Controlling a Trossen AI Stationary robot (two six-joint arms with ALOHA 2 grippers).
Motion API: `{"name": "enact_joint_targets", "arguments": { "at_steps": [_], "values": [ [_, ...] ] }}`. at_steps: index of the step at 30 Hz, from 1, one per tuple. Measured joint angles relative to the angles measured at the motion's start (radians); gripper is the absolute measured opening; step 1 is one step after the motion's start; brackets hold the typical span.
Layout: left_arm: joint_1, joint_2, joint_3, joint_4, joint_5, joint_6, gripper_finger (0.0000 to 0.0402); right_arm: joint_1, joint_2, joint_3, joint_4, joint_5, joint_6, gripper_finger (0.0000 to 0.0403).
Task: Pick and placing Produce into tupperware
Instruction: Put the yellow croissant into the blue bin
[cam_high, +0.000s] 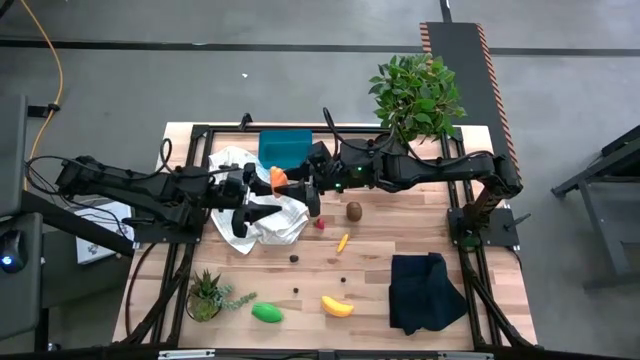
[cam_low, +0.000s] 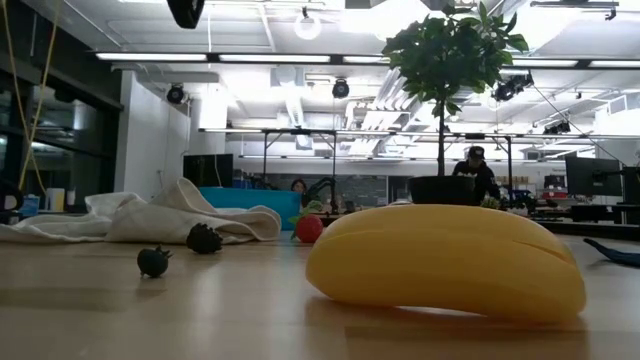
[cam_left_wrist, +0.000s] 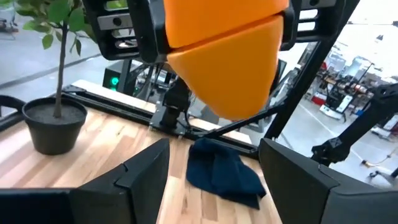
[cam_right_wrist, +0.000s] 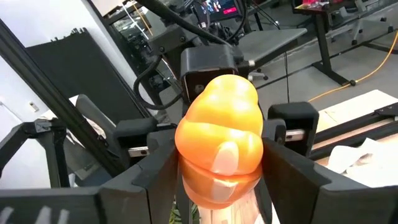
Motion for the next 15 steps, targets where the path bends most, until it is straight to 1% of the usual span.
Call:
{"name": "enact_joint_targets", "arguments": {
  "at_steps": [7, 15],
  "values": [
    [0.000, 0.003, 0.000, 0.067, -0.001, -0.003, 0.0239, 0.001, 0.000, 0.000, 0.000, 0.000, -0.007, 0.0197],
    [0.000, 0.003, 0.000, 0.097, -0.005, -0.012, 0.0239, 0.001, 0.000, 0.000, 0.000, 0.001, -0.021, 0.0197]
  ]
}}
